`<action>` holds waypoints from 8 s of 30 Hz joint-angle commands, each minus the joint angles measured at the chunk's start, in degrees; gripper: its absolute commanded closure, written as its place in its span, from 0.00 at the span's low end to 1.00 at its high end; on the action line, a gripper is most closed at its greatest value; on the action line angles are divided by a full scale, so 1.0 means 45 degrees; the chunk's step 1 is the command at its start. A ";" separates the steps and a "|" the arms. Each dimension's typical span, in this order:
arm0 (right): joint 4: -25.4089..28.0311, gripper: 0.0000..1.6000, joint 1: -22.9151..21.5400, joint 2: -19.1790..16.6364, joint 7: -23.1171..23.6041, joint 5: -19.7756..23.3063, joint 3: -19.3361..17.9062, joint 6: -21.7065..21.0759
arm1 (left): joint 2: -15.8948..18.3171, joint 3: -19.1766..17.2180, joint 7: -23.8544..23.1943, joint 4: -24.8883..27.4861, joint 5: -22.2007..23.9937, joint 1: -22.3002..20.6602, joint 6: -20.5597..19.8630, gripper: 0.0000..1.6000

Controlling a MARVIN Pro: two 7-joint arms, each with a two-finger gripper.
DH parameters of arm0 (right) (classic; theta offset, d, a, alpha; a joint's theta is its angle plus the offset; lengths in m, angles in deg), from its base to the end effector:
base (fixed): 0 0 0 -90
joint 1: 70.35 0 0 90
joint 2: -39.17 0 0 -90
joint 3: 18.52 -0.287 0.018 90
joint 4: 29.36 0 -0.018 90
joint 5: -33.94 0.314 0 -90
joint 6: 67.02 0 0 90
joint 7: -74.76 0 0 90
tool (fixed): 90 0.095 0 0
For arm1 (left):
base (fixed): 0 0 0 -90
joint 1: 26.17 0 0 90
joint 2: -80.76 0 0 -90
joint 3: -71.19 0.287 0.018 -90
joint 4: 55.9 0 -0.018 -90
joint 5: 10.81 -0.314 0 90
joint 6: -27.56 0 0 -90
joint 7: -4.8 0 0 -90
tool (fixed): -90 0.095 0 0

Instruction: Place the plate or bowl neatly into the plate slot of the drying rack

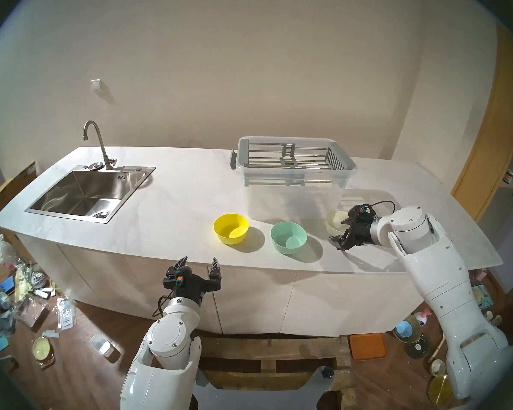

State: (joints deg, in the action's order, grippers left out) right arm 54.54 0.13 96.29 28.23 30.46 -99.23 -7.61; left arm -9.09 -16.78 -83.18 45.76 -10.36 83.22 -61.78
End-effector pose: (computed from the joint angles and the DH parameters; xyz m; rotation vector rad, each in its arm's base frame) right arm 0.4769 -0.1039 -0.2440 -2.5267 -1.1018 -1.3658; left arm 0.3245 -0.0110 -0.3485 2.3483 0.0153 2.0742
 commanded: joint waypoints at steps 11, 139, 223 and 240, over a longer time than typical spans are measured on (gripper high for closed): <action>-0.1245 0.00 -0.1188 0.0116 0.0126 -0.0088 0.0239 0.0891 | 0.0006 0.0034 -0.0061 0.0354 0.0028 -0.0055 0.0072 0.00; -0.4718 1.00 -0.9846 0.3377 -0.0880 -0.1930 0.4627 -0.0043 | 0.0011 0.0041 -0.0042 0.0329 0.0025 -0.0069 0.0081 0.00; 0.0299 0.00 -0.3388 0.3012 -0.9228 -0.0021 -0.2417 0.0347 | 0.0024 0.0047 -0.0043 0.0352 0.0040 -0.0057 0.0073 0.00; -0.0177 0.00 -0.3050 0.3006 -0.9256 0.0325 -0.3028 0.0703 | 0.0027 0.0048 -0.0044 0.0357 0.0044 -0.0054 0.0070 0.00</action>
State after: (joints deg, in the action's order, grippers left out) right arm 52.75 -12.77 109.67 -13.18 31.48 -112.16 -6.01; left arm -8.98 -16.71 -83.10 45.76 -10.32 83.23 -61.79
